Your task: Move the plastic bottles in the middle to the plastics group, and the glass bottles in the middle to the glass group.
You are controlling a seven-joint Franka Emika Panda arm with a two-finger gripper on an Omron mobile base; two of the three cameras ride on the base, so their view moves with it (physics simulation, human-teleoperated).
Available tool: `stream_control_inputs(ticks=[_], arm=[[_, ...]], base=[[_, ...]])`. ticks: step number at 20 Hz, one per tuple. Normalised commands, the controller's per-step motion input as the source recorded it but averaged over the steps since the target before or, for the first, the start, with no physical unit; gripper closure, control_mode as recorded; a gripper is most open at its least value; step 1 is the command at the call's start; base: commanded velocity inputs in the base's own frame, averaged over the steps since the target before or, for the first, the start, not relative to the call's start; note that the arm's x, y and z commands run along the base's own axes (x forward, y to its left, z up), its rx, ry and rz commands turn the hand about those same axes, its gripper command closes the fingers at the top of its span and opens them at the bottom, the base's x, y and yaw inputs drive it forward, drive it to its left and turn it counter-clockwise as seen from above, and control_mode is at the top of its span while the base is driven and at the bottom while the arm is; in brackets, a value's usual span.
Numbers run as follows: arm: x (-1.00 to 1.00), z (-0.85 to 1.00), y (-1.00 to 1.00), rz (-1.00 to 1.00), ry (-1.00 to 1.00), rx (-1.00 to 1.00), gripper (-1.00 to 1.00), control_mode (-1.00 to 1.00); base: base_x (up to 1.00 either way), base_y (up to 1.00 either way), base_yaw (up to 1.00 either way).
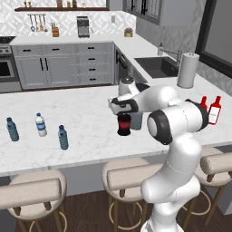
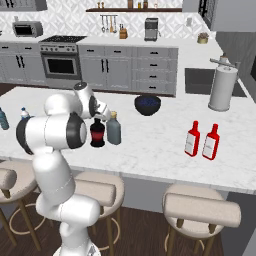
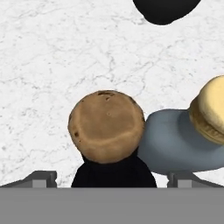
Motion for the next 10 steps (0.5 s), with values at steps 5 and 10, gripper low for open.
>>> stream_control_inputs(ticks=[5, 10], arm=[[0.02, -0.12, 0.0, 0.0, 0.0, 0.0, -1.0, -1.0], [0.0, -0.05, 0.0, 0.0, -0.06, 0.0, 1.0, -1.0]], base=[[0.0, 0.0, 0.0], [0.0, 0.0, 0.0]])
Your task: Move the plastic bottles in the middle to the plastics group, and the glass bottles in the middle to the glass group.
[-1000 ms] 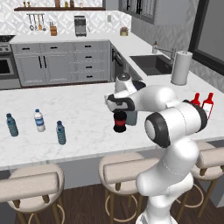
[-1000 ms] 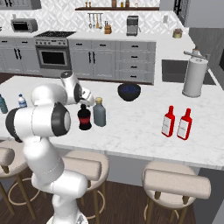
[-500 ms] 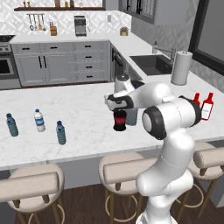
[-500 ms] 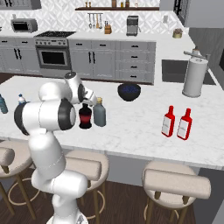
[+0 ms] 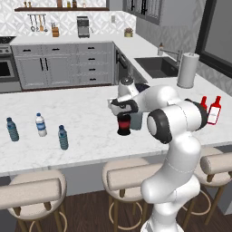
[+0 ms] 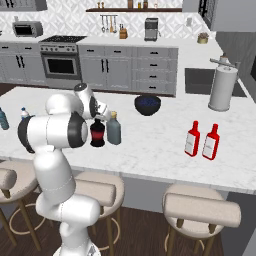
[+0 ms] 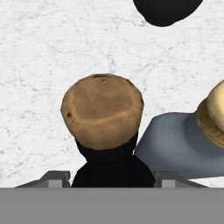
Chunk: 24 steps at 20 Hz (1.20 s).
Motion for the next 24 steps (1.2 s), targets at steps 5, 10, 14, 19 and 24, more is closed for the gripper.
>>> stream_control_inputs(ticks=[5, 10, 14, 19, 24], arm=[[0.0, 0.0, -0.03, 0.0, -0.1, 0.0, 1.0, -1.0], [-0.24, 0.04, 0.0, 0.03, -0.07, 0.02, 1.0, -1.0], [-0.73, 0.33, 0.0, 0.04, -0.02, 0.11, 1.0, -1.0], [-0.88, 0.37, -0.31, 0.0, -0.01, 0.03, 1.0, -1.0], [-0.5, 0.2, -0.81, 0.05, -0.1, -0.03, 1.0, -1.0]], base=[[0.0, 0.0, 0.0], [0.0, 0.0, 0.0], [0.0, 0.0, 0.0], [0.0, 0.0, 0.0], [0.0, 0.0, 0.0]])
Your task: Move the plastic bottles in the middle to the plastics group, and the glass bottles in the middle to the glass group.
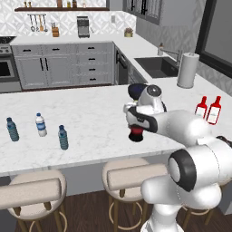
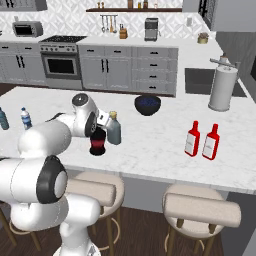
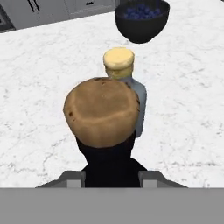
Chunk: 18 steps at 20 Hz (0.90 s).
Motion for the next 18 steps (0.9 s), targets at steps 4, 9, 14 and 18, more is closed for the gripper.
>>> stream_control_inputs(ticks=[4, 9, 14, 18], arm=[[-0.28, 0.13, -0.94, 0.06, -0.06, -0.07, 1.0, -1.0], [-0.06, 0.05, -0.98, 0.01, 0.0, -0.13, 1.0, -1.0], [0.01, 0.0, -0.99, 0.0, 0.0, -0.12, 1.0, -1.0], [0.1, 0.0, -1.0, 0.0, 0.0, -0.03, 1.0, -1.0]], base=[[0.0, 0.0, 0.0], [0.0, 0.0, 0.0], [0.0, 0.0, 0.0], [0.0, 0.0, 0.0]])
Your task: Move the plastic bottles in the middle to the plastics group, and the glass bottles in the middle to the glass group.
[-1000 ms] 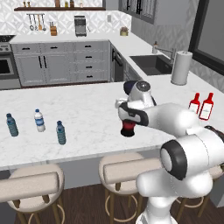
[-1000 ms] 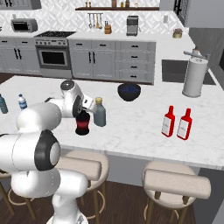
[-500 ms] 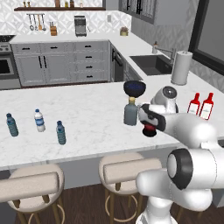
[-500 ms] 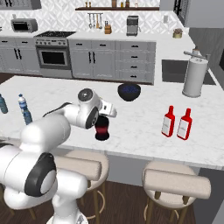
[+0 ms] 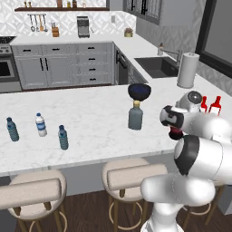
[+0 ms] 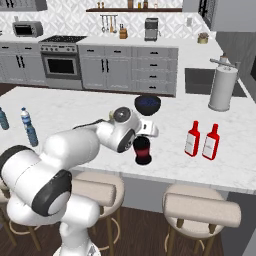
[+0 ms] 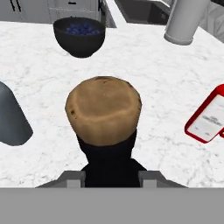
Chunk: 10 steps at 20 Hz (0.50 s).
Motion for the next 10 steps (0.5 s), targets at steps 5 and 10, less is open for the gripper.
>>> stream_control_inputs(ticks=[5, 10], arm=[[0.09, 0.0, -0.98, 0.0, 0.0, 0.0, 1.0, -1.0], [0.24, 0.0, -0.78, 0.0, -0.07, 0.0, 1.0, -1.0]], base=[[0.0, 0.0, 0.0], [0.0, 0.0, 0.0]])
